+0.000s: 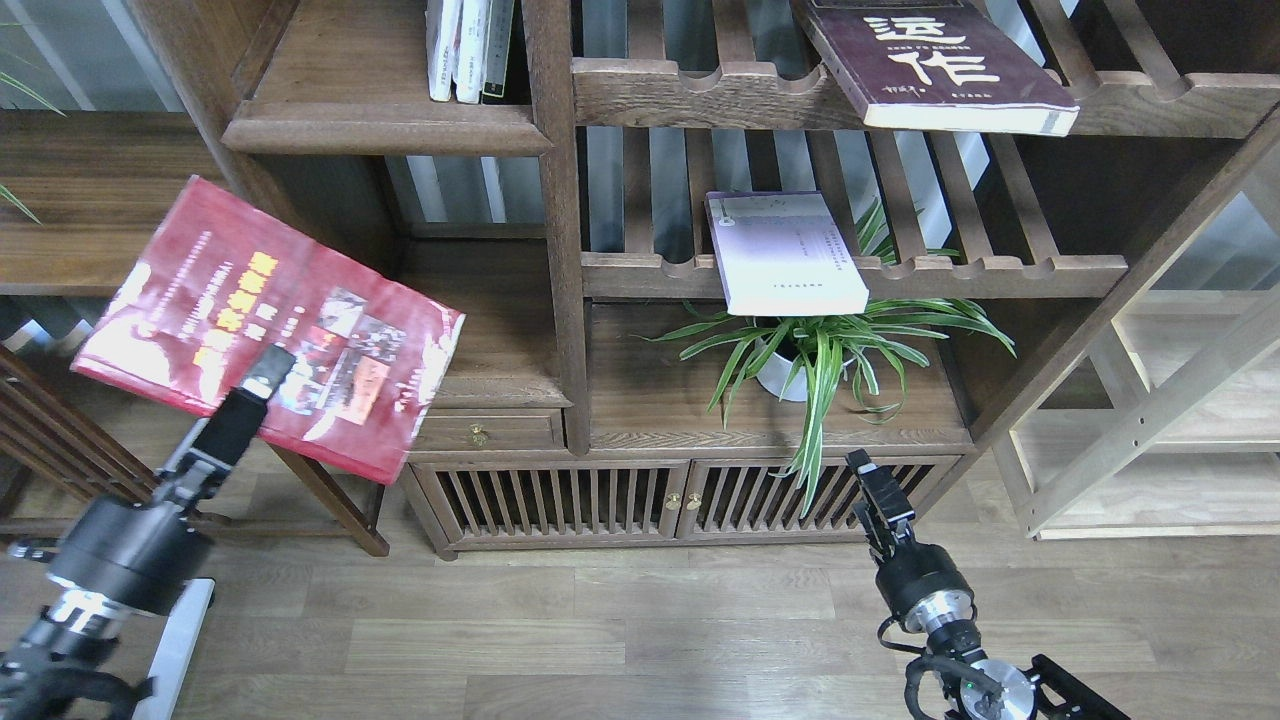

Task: Organize books on shelf
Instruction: 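Lift the red book with the left gripper up toward the upper cubby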

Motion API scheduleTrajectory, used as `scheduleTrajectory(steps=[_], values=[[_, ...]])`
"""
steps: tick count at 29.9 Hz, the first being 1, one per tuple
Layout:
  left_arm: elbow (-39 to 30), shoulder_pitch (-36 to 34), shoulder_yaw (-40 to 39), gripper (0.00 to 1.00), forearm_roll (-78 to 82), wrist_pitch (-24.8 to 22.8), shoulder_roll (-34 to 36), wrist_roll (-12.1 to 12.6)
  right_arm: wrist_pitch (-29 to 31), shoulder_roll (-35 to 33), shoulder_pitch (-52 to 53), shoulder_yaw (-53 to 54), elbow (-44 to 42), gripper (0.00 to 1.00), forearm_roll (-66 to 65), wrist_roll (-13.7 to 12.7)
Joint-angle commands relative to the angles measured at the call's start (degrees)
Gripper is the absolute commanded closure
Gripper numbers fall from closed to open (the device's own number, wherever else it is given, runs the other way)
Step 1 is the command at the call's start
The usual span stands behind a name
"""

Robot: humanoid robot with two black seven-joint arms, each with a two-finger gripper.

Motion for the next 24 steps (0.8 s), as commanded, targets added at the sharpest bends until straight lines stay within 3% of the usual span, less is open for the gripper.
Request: scheduleTrajectory(steps=[1,9,15,20,24], values=[[-0.02,-0.19,-4.82,0.98,0.33,0.00,3.32,1.62,0.00,0.10,1.31,-0.04,-0.01,0.00,0.02,-0.03],[3.32,-0.80,-14.49,0.98,2.00,0.00,5.26,1.63,0.00,0.98,2.63,-0.12,-0.10,0.00,0.02,-0.03],[3.32,-3.43,-18.28,0.97,2.00,0.00,7.11,1.89,0.00,0.98,3.33,-0.12,-0.10,0.00,0.28,-0.03],[4.55,-3.97,-18.46,0.91,1.12,0.00,6.85,1.89,0.00,0.98,3.34,-0.04,-0.10,0.00,0.54,-0.03],[4.55,-3.79,-17.93,0.98,-1.50,0.00,6.23,1.89,0.00,0.89,3.34,-0.04,-0.01,0.00,0.55,-0.03]])
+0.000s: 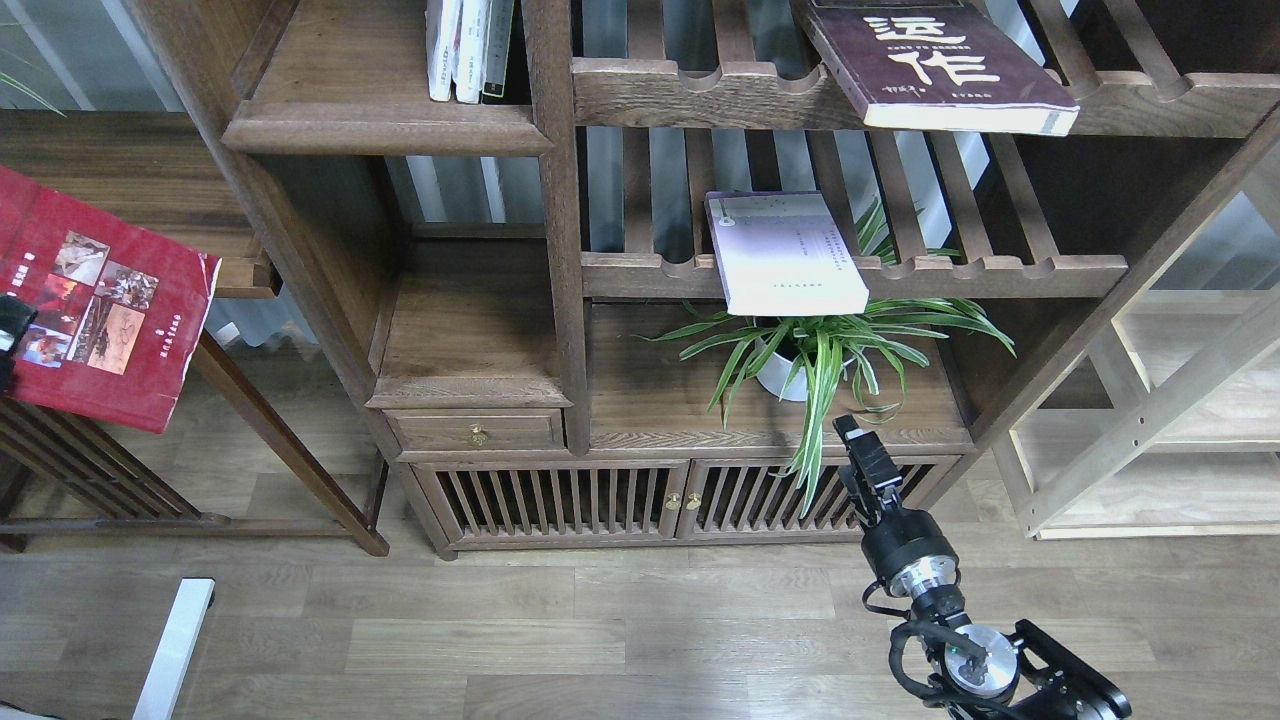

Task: Organize books on shelf
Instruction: 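Lift the red book with the left gripper up toward the upper cubby, then insert the red book upright into the upper cubby beside the books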

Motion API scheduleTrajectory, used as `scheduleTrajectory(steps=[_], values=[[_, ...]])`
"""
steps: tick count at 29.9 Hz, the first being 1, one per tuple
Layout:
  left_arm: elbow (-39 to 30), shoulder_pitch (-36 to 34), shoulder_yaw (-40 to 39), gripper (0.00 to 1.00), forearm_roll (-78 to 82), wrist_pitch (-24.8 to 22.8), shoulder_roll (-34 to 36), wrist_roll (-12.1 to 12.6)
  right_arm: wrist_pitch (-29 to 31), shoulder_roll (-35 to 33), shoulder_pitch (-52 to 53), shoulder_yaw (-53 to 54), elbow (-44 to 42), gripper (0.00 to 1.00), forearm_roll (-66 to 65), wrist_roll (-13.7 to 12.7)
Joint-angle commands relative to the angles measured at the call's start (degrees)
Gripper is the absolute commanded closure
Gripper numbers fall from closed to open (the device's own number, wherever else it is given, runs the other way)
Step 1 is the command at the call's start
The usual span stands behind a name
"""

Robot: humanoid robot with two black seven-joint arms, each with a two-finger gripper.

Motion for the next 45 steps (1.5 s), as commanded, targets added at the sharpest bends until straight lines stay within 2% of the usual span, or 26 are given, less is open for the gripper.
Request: scheduleTrajectory(steps=[1,7,18,28,38,45], values=[[-0.02,0.04,0.60,0.98,-2.33,0.00,-0.46,0.08,0.00,-0.09,0.09,-0.06,0.08,0.00,0.01,0.00],[-0.11,-0.14,0.87,0.99,-2.52,0.00,0.07,2.42,0.00,-0.09,0.09,0.03,0.17,0.00,0.28,0.00],[0.24,-1.02,-0.36,0.98,-2.34,0.00,1.03,2.42,0.00,-0.09,0.18,0.03,0.26,0.00,0.63,0.09],[1.12,-3.39,-0.45,0.98,-2.16,0.00,15.17,2.42,0.00,-0.09,0.44,-0.06,0.35,0.00,0.63,0.09],[4.63,-11.91,1.04,0.98,-2.16,0.00,22.82,2.42,0.00,0.00,0.53,-0.06,0.43,0.00,0.72,0.09],[5.17,-14.02,3.41,0.98,-2.16,0.00,25.29,2.42,0.00,0.08,0.53,-0.06,0.61,0.00,1.33,0.09]])
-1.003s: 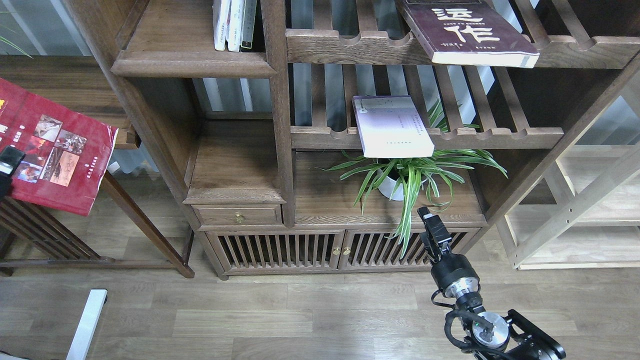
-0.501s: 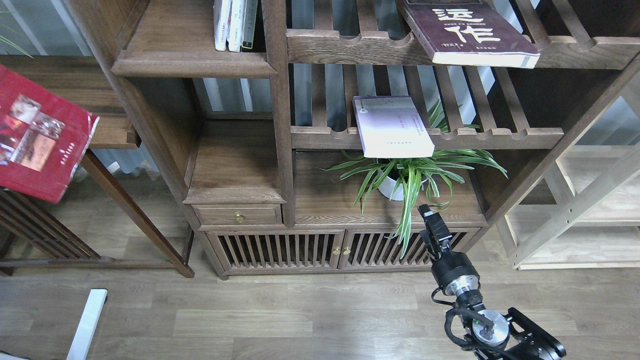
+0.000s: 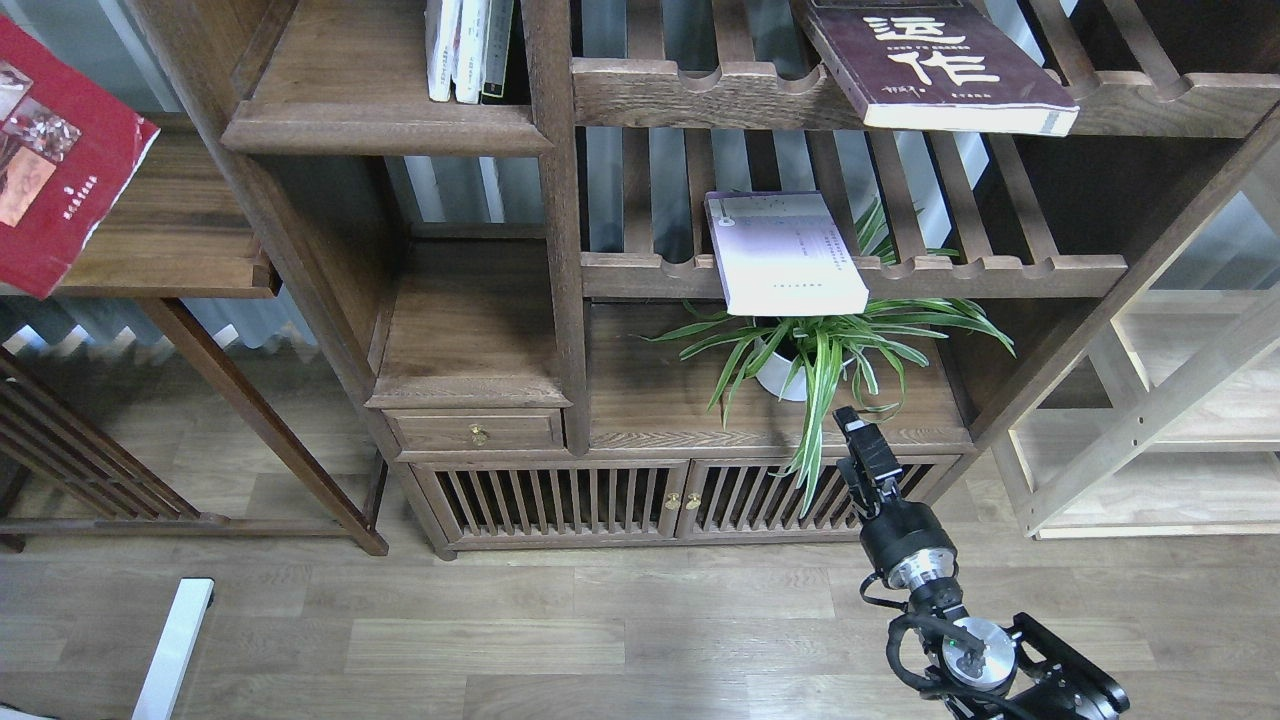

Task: Organize books on shelf
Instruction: 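Insert the red book upright into the upper cubby beside the books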

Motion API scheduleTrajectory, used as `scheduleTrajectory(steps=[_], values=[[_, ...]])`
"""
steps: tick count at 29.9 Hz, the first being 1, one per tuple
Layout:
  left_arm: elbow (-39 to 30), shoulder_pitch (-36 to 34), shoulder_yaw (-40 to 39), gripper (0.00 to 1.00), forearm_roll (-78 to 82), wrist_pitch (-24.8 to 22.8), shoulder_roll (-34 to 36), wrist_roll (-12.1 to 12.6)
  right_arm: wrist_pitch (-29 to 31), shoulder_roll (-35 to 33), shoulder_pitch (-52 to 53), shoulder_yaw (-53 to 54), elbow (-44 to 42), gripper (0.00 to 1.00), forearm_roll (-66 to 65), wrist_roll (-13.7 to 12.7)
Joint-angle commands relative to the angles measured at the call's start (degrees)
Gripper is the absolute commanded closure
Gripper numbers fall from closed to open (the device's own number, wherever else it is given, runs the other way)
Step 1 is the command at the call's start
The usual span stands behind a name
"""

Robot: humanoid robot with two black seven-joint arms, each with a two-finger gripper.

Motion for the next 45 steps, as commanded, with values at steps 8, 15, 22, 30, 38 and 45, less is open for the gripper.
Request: scheduleTrajectory(steps=[8,15,22,30,38,45], values=[[-1.33,-3.38,2.85,0.98,3.04,0.00,0.65,-0.01,0.00,0.09,0.17,0.00,0.05,0.00,0.57,0.00],[-2.39,-5.57,6.01,0.98,4.00,4.52,0.65,-0.01,0.00,0.09,0.35,0.00,0.05,0.00,0.92,0.00],[-1.69,-13.82,11.72,0.97,6.03,12.96,0.65,-0.01,0.00,0.09,0.43,0.00,0.14,0.00,1.36,0.00],[-0.90,-21.39,20.51,0.97,6.56,18.68,0.74,-0.01,0.00,0.00,0.35,0.09,0.40,0.00,3.29,0.08],[2.61,-30.79,28.16,0.97,7.44,24.40,0.82,-0.01,0.00,-0.09,0.26,0.35,0.49,0.00,4.26,0.08],[6.84,-39.23,35.10,0.97,7.52,26.41,0.74,-0.01,0.00,-0.44,0.08,0.79,0.49,0.00,5.84,0.08]])
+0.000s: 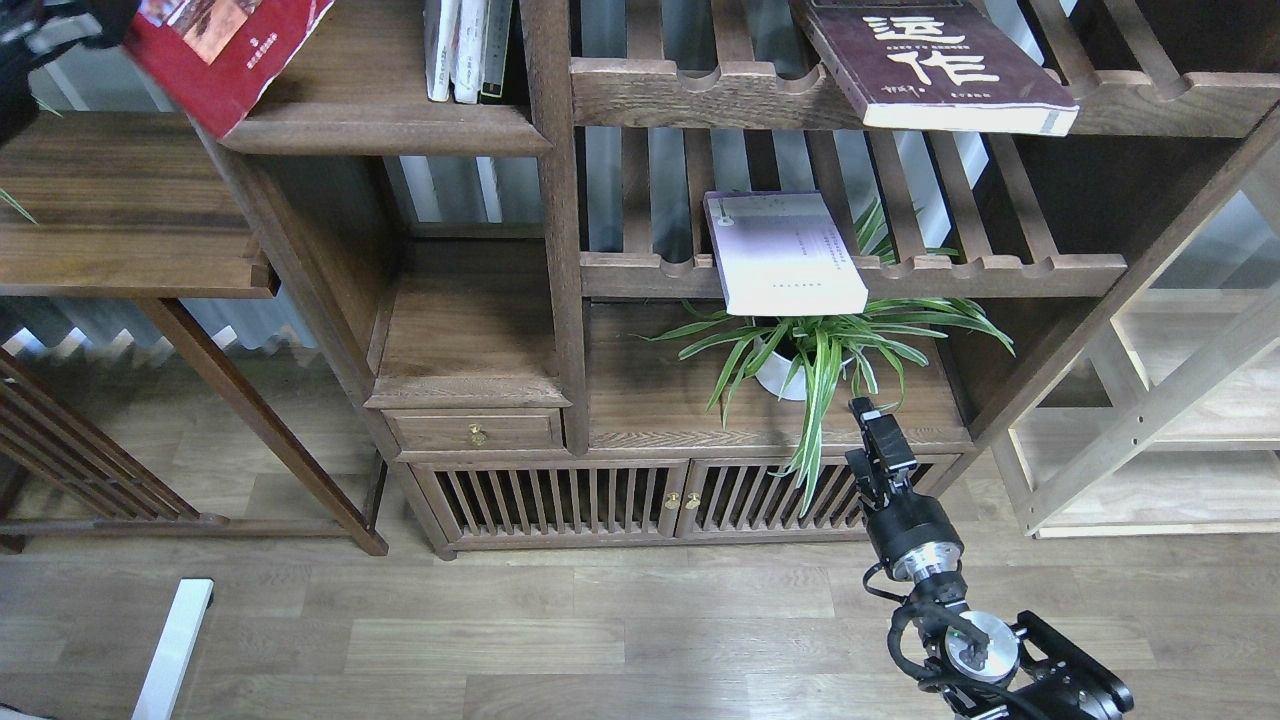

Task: Organize books on shelf
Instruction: 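Insert the red book upright into the upper cubby beside the books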

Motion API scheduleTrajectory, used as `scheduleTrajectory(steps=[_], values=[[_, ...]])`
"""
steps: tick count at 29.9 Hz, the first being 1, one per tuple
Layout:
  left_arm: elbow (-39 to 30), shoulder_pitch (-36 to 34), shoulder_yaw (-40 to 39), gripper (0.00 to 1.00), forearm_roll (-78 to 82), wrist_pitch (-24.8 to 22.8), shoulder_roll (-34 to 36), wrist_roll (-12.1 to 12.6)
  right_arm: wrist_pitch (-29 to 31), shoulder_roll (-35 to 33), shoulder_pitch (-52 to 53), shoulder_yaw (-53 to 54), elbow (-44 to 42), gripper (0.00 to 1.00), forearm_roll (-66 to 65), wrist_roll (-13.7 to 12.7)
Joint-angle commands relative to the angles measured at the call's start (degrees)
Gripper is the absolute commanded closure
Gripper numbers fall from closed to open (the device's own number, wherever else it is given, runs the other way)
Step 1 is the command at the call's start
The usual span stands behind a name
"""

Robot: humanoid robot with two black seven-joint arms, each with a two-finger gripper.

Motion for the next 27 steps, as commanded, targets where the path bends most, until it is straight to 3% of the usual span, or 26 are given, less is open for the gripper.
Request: scheduleTrajectory(steps=[1,8,21,27], values=[[1.77,-3.74,3.60,0.97,0.01,1.88,-0.15,0.00,0.00,-0.41,-0.18,0.18,0.01,0.00,1.13,-0.08],[3.88,-8.31,8.70,0.97,0.10,7.34,-0.85,0.00,0.00,-0.77,-0.45,0.36,0.01,0.00,2.36,0.00],[17.32,-20.97,16.52,0.96,0.10,7.43,-5.77,0.00,0.00,-0.86,-0.62,0.53,-0.08,0.00,2.89,0.36],[20.84,-23.26,17.58,0.96,0.10,7.34,-6.82,0.00,0.00,-0.77,-0.62,0.53,-0.08,0.00,2.89,0.44]])
